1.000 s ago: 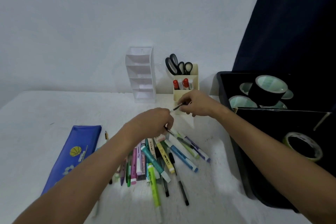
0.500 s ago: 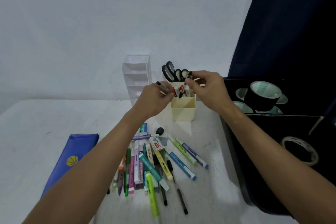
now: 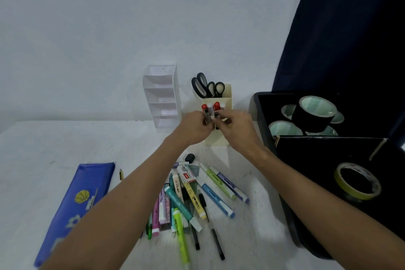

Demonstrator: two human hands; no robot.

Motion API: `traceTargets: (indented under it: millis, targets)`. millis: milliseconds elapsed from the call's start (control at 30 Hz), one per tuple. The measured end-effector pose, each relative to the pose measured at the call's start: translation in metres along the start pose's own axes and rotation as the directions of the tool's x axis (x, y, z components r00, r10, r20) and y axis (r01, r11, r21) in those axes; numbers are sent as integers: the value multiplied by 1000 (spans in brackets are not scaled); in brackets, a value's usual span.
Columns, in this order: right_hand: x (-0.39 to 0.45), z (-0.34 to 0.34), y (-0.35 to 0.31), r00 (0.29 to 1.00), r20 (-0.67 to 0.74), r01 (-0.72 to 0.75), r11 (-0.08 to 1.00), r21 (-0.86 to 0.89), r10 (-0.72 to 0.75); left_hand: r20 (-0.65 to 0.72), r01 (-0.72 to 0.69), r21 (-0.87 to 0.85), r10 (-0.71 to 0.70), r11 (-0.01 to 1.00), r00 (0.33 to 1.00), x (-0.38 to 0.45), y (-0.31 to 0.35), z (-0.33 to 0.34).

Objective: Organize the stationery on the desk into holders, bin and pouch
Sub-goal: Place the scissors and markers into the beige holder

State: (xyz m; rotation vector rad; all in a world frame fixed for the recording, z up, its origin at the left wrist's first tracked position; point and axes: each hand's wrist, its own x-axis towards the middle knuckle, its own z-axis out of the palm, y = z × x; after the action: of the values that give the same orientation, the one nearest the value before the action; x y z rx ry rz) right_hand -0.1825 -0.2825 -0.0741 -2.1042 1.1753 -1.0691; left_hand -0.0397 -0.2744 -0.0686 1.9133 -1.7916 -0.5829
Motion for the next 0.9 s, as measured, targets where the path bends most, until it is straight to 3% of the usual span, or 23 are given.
traceTargets:
  millis: [433,667,767,900]
  targets:
    - [-6,8,1,995,78,-65,996,-56,69,-94,-56,141,70,988,993,-7,-11,3]
    - [-8,-4,-6,989,105,-87,988,-130,101,-123,24,46,-18,999,992,-39,-15,-6]
    - [-12,-11,-20,939,321,-45,970,-238,123,-87,29,87,-21,996,996,-65,-20,-11]
    - [-34,-13,-44,722,680,177,915,-362,129,33,-61,202,56,978,998,-108,-24,-14]
